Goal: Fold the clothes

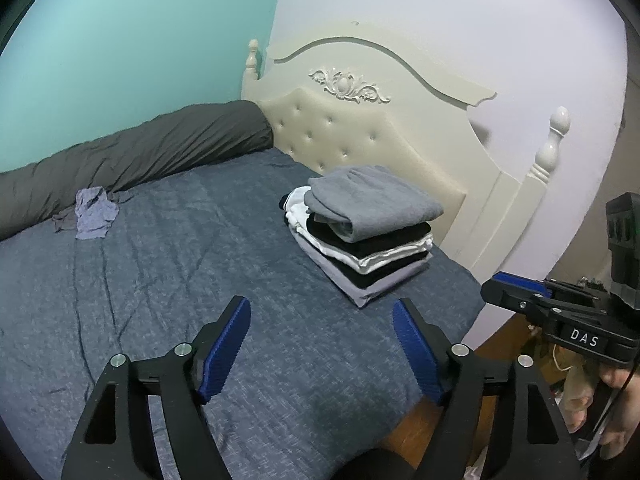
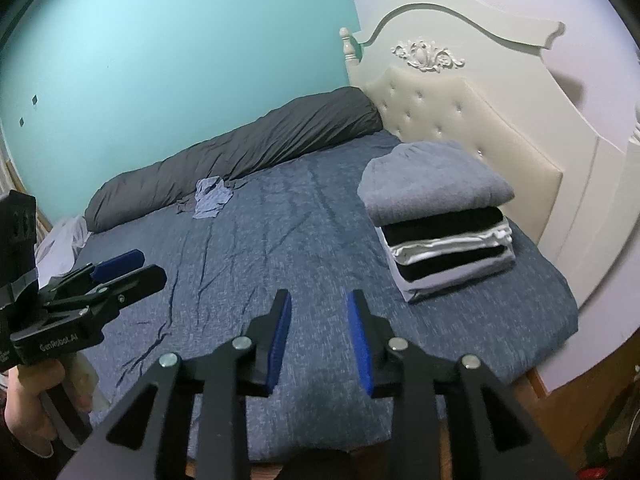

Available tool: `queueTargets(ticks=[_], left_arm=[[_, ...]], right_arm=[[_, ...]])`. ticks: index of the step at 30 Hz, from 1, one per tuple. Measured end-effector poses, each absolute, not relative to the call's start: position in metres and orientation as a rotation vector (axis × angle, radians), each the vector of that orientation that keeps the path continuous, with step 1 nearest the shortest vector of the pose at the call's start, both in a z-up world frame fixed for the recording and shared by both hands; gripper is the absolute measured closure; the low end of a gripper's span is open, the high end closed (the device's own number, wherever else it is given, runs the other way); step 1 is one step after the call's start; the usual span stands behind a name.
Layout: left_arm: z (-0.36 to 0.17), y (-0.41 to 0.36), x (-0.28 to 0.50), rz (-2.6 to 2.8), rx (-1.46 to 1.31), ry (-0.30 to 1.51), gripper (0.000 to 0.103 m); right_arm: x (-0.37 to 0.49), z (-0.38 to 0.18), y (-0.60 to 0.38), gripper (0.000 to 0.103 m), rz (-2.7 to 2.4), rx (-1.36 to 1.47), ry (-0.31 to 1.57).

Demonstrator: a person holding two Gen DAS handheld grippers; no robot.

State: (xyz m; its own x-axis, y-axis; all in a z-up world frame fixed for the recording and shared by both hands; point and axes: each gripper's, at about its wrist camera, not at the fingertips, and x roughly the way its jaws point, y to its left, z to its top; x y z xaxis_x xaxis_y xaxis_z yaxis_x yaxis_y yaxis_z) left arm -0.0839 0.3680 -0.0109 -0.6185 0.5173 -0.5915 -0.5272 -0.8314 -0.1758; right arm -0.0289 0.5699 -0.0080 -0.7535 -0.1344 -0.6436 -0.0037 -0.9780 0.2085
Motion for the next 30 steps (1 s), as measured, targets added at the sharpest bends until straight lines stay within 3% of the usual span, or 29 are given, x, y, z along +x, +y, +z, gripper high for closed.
queueTargets(ticks=[4,8,13,20,30], left_arm=[[-0.010,0.365,-0.076,2.402,-0.852,0.032,0.021],[-0.008,0.360,-0.066,2.413,-0.826,0.035,0.015],[-0.010,0.354,-0.054,2.423,-0.808,0.059,0.010],[-0.013,0.347,-0.040,2.437,-0.786,0.066,0.001],[-0.019,0.343,-0.021,2.437,-0.771,0.067,0.000]], right_arm=[[-0.016,-0.008,0.567,0.069,-2.884,1.059,-0.311],[-0.003,-0.008,0.562,0.054,-2.902,1.033,-0.313],[0.010,-0.009,0.560,0.052,-2.937,1.012,-0.321],[0.029,-0.012,0.563,0.040,-2.999,0.986,-0.343],[0.052,-0.016,0.560,0.027,-3.059,0.957,-0.341]])
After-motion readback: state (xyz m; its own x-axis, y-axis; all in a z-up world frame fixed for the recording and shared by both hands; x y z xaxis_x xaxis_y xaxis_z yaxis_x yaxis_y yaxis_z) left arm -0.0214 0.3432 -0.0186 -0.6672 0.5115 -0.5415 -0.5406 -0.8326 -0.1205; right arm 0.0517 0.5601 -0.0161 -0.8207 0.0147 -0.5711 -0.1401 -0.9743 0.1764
